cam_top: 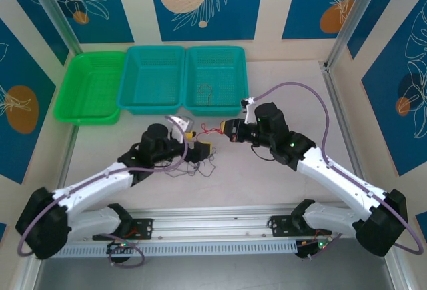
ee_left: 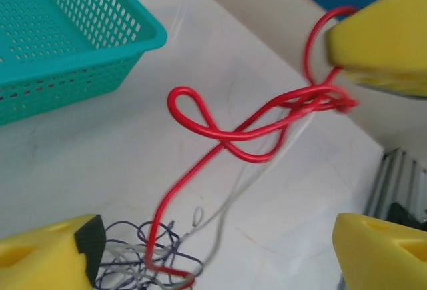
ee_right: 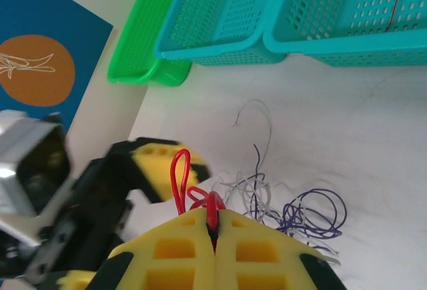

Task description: Untangle the cables

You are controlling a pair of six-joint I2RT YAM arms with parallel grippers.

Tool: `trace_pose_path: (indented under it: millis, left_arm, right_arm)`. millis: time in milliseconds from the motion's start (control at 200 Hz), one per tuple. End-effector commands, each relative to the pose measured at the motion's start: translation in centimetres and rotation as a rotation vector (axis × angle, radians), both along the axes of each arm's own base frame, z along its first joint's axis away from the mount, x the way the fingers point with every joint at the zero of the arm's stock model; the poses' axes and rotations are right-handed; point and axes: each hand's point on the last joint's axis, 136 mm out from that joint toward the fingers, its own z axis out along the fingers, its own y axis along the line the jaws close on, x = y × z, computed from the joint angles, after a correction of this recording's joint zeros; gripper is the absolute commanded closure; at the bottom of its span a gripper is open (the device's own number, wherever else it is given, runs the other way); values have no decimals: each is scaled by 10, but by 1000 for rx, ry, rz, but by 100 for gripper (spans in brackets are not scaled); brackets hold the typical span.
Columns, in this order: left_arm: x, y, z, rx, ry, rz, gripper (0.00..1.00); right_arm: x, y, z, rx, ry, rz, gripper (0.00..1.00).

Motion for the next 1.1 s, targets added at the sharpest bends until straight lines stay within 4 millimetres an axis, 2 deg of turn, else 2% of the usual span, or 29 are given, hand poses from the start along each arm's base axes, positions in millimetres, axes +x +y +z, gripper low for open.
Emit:
trace_pose_path:
  millis: [0,30,65,160,200,250,335,445,510,705,865,910,980,1010,1045,1095]
  left_arm:
    - [-3,-29,1,-26,-81,-132,0]
    - [-3,-35,-6,-9,-67,-155,1]
    - [3,-37,-16,18,-57,-128,11]
    - [23,-25,-42,86,-19,15,65]
    - [32,-13,-56,135,7,102,79]
    - [39,4,-76,207,47,201,87]
    - [46,34,-107,318,123,350,91]
    - [44,64,-138,363,233,460,91]
    - [42,72,-147,339,271,489,92]
    - [41,97,-150,318,304,577,96]
    - [39,121,-146,301,327,631,93]
    - [38,122,-139,279,321,620,81]
    - [36,113,-118,239,271,547,43]
    - [34,109,-106,223,245,514,32]
    - [33,107,-92,209,213,493,24]
    - [31,108,-72,209,174,478,17]
  right_arm:
    - [-7,10,26,83,-7,38,100]
    - [-7,10,28,94,-4,36,100]
    - [-6,9,28,100,0,28,100]
    - [-3,-1,33,132,24,-19,100]
    - [0,-10,38,165,37,-50,100]
    - [4,-25,45,212,55,-100,100]
    - [11,-55,58,304,72,-183,100]
    - [17,-91,70,415,96,-270,100]
    - [16,-106,74,444,93,-300,100]
    - [12,-136,73,443,83,-378,100]
    - [8,-150,77,415,41,-415,100]
    - [8,-149,80,403,18,-404,100]
    - [13,-145,88,375,-15,-377,100]
    - [16,-143,91,355,-30,-368,100]
    - [21,-140,95,327,-49,-360,100]
    - [31,-133,99,279,-71,-348,100]
